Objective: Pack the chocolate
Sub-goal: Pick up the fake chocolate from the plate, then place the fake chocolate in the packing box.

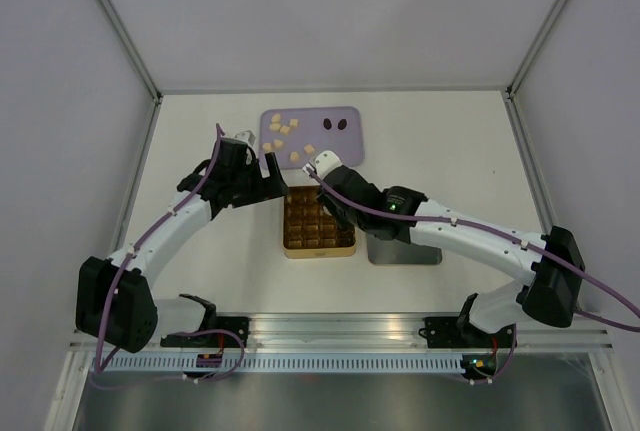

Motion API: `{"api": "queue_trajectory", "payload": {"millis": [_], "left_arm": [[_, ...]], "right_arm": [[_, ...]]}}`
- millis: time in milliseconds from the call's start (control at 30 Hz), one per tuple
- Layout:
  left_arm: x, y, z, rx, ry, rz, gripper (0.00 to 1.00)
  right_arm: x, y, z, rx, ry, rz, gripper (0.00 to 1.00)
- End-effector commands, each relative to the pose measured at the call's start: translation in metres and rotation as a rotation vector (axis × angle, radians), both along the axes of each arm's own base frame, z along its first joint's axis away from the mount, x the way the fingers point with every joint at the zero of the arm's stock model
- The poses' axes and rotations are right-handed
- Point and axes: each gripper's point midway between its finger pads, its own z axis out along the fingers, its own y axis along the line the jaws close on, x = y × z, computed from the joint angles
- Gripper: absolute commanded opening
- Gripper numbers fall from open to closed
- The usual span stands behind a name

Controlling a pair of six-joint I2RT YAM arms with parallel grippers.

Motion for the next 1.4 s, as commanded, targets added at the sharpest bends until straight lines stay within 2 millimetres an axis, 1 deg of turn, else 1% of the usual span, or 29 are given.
{"api": "queue_trajectory", "payload": {"millis": [0,167,300,400,700,767,867,1000,1367], "left_arm": [[-0.002,0.001,0.007,-0.01,-0.024,-0.006,1.0],[-0.003,0.001,0.006,-0.013,-0.021,-0.007,1.0],[-0.003,0.0,0.007,-0.015,-0.022,-0.008,1.0],[-0.003,0.0,0.007,-0.017,-0.021,-0.008,1.0],[-0.003,0.0,0.006,-0.016,-0.016,-0.009,1.0],[-0.002,0.0,0.006,-0.013,-0.018,-0.008,1.0],[-0.002,0.0,0.006,-0.014,-0.019,-0.008,1.0],[-0.002,0.0,0.006,-0.013,-0.018,-0.008,1.0],[-0.003,0.0,0.006,-0.014,-0.017,-0.009,1.0]], "right_arm": [[0.003,-0.006,0.005,-0.052,-0.044,-0.017,0.08],[-0.007,0.001,0.003,-0.066,-0.035,0.021,0.08],[-0.019,0.009,0.001,-0.059,-0.009,0.082,0.08],[-0.022,0.011,-0.002,-0.07,-0.005,0.098,0.08],[-0.025,0.01,-0.012,-0.113,0.014,0.104,0.09],[-0.023,0.01,-0.01,-0.11,0.0,0.092,0.09],[-0.021,0.014,-0.002,-0.087,-0.016,0.095,0.09],[-0.021,0.017,0.002,-0.073,-0.02,0.104,0.09],[-0.021,0.018,-0.008,-0.102,-0.004,0.108,0.1]]}}
